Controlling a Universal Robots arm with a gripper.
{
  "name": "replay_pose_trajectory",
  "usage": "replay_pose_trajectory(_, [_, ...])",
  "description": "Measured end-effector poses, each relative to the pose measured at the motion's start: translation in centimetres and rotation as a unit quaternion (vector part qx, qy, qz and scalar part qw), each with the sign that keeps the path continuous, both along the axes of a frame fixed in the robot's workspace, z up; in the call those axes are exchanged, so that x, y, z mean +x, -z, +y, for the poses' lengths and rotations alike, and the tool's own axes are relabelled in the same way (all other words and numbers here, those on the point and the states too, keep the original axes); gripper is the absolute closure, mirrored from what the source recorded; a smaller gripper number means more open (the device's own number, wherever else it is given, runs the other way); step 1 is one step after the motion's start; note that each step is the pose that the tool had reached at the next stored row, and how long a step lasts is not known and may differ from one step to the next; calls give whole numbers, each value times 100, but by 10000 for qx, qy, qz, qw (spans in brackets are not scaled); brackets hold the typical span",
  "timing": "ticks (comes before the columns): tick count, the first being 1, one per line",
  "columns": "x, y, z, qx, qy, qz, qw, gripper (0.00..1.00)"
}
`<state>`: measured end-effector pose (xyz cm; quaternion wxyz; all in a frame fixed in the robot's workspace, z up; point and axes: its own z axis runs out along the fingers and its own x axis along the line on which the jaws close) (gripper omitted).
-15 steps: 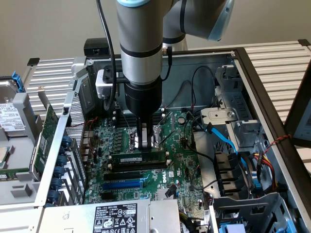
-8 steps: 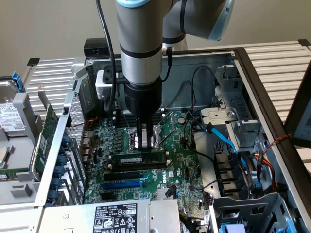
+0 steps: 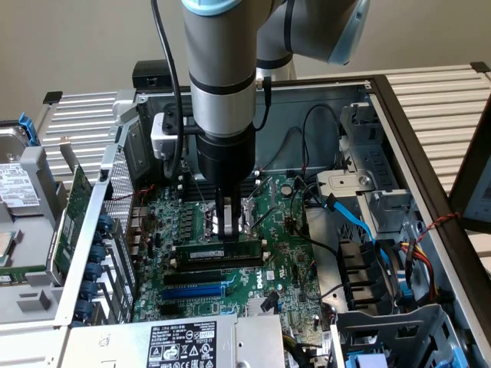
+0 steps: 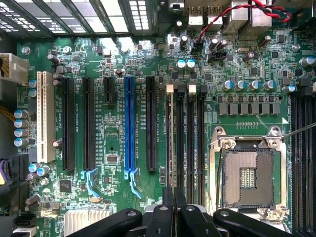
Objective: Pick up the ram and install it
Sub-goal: 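Insert the ram into the slot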
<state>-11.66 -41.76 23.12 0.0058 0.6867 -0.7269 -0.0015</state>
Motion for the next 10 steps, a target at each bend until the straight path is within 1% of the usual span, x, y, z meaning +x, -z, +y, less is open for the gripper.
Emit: replay_pose_trajectory(10, [0, 24, 0, 1, 0, -5, 10000, 88])
